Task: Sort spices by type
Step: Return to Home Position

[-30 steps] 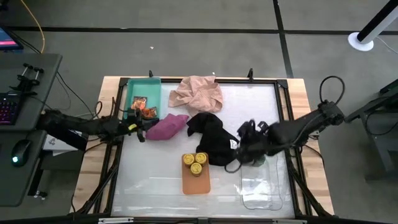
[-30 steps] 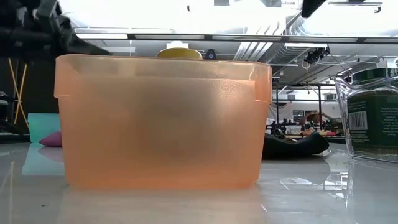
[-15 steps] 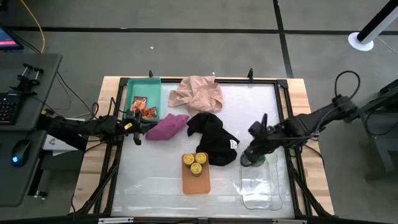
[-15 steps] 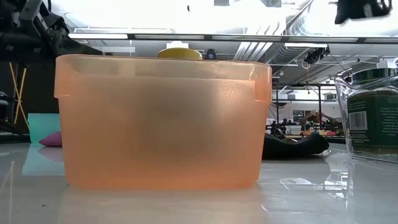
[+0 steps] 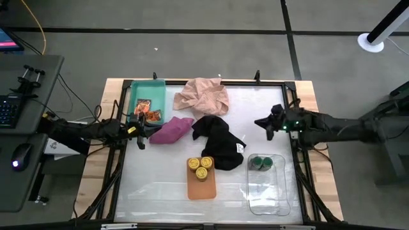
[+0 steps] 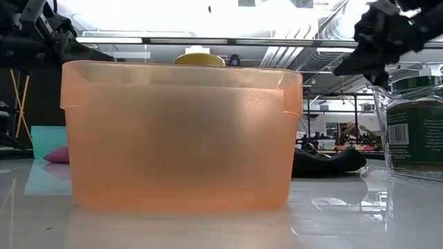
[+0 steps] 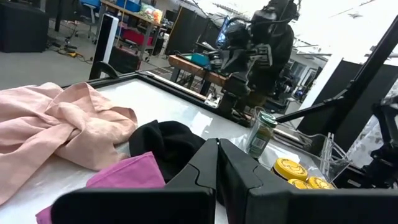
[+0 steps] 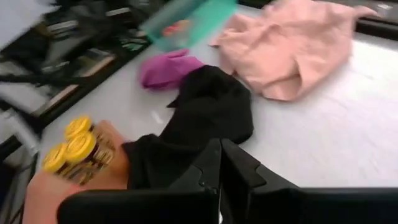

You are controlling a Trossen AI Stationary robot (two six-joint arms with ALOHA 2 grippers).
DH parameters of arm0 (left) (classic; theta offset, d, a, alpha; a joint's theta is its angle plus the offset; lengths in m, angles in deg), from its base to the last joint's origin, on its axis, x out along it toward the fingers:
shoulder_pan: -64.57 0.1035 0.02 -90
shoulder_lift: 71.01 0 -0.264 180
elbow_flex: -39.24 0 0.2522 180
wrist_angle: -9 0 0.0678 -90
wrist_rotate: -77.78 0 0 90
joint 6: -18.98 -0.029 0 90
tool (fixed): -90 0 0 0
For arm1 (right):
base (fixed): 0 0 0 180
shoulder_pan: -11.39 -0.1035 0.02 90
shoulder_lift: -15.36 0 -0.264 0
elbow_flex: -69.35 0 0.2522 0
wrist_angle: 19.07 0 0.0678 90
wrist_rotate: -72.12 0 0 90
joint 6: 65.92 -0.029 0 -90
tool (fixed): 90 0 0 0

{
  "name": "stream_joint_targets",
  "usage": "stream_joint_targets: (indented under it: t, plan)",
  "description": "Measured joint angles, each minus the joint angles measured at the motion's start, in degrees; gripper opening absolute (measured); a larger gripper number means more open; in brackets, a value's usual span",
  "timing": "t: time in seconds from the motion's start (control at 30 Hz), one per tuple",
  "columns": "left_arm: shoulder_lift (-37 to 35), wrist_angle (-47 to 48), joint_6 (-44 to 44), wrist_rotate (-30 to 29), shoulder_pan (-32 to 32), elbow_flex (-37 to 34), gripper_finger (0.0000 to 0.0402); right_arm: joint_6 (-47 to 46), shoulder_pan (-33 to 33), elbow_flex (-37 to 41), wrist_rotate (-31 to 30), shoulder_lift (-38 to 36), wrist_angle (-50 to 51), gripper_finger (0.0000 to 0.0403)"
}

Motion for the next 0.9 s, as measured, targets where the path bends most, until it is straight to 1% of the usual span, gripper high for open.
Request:
stream_joint_targets:
  t: [0.07, 0.13, 0.17, 0.23, 0.37, 0.53, 0.6, 0.67, 0.77, 0.9]
  plan:
    - [0.0, 0.0, 0.02, 0.0, 0.0, 0.0, 0.0001, 5.36, 5.08, 3.62, 7.32, -5.3, -1.68, 0.0]
    - [0.0, 0.0, 0.02, -0.02, 0.0, 0.0, 0.0001, 8.6, 8.74, 6.37, 13.11, -10.14, -2.75, 0.0]
    - [0.0, 0.0, 0.02, -0.02, 0.0, 0.0, 0.0001, 9.55, 9.89, 7.41, 15.1, -12.26, -2.97, 0.0]
    - [0.0, 0.0, 0.02, -0.04, 0.0, 0.0, 0.0001, 10.56, 11.23, 9.35, 16.82, -16.05, -3.8, 0.0]
    - [0.0, 0.0, 0.04, -0.07, 0.0, 0.0, 0.0001, 11.34, 11.36, 15.39, 17.12, -22.27, -9.77, 0.0]
    - [0.0, 0.01, 0.04, -0.09, 0.0, 0.0, 0.0001, 6.46, 11.34, 25.8, 17.0, -27.8, -22.91, 0.0]
    - [0.0, 0.02, 0.04, -0.1, 0.0, 0.0, 0.0001, 6.92, 11.36, 25.87, 16.3, -28.75, -23.46, 0.0]
    - [0.0, 0.02, 0.04, -0.09, 0.0, 0.0, 0.0001, 9.91, 11.36, 25.39, 15.39, -28.84, -23.85, 0.0]
    - [0.0, 0.02, 0.04, -0.13, 0.0, 0.0, 0.0001, 14.21, 11.36, 25.38, 14.14, -28.89, -21.89, 0.0]
    - [0.02, 0.02, 0.04, -0.11, 0.0, 0.0, 0.0001, 22.12, 11.36, 25.42, 11.63, -26.74, -21.2, 0.0]
